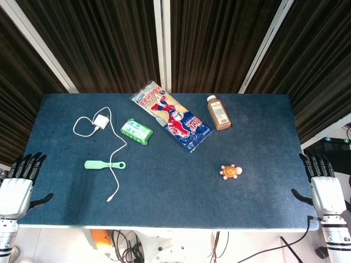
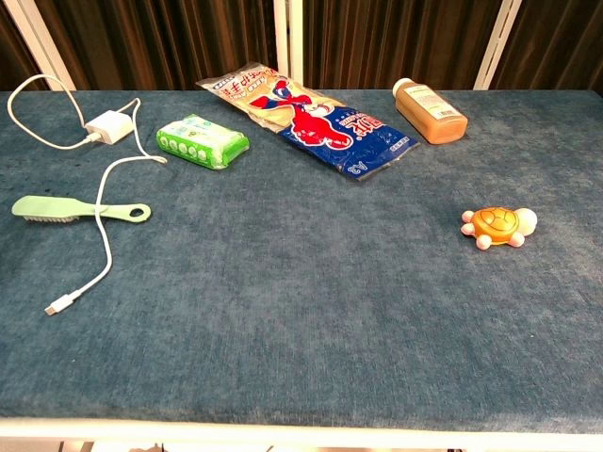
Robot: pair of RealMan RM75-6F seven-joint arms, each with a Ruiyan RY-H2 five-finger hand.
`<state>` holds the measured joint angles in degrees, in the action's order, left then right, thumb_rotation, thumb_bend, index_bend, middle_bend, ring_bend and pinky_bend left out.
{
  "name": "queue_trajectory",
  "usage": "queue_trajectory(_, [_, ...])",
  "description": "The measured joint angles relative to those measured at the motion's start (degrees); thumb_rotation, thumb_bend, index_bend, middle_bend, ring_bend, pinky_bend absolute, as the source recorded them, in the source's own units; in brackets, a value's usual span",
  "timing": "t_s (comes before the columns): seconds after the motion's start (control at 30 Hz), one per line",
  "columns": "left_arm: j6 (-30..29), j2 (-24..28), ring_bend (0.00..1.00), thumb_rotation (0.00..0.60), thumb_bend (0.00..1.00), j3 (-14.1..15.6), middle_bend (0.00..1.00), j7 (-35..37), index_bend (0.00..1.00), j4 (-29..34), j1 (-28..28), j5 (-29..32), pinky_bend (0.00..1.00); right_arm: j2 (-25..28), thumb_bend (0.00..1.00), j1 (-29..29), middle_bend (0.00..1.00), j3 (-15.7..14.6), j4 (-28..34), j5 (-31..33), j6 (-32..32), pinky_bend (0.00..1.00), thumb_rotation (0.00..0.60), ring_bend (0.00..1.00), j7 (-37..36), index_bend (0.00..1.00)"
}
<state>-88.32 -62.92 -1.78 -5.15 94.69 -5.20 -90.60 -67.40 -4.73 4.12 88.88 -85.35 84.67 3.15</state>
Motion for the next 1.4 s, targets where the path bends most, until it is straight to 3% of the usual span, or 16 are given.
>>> queue_trajectory(0.43, [-0.19,0.18,0.0,0.6,0.0,-0.05,0.03,0.72,0.06,-0.24,0.3,0.56,0.0,-0.2,0.07,-1.64,0.0,-0.45,-0.6,-0.26,-3.13,0.0,0.6,0.0,0.28,0.0])
queue_trajectory(0.73, [1.26,-0.14,0.0,0.6,0.0,-0.08,0.02,2.32,0.06,-1.63,-0.25,1.13,0.0,0.08,0.13,-5.85,0.08,-0.07,2.48,-0.25,-8.84,0.0,0.6,0.0,7.4,0.0])
queue_trajectory(1.1, [0.68,0.43,0.0,0.6,0.0,0.31,0.02,3.64,0.06,-1.91,0.02,0.47,0.0,-9.36,0.17,-14.13,0.11,0.93,-1.83,0.76,-18.24,0.0,0.6,0.0,15.02,0.01])
queue_trajectory(1.4, [1.26,0.28,0.0,0.6,0.0,0.38,0.02,4.89,0.06,-2.77,-0.13,0.74,0.0,-15.66,0.23,-16.68,0.19,0.96,-6.76,3.18,-21.07,0.0,0.6,0.0,18.56,0.11])
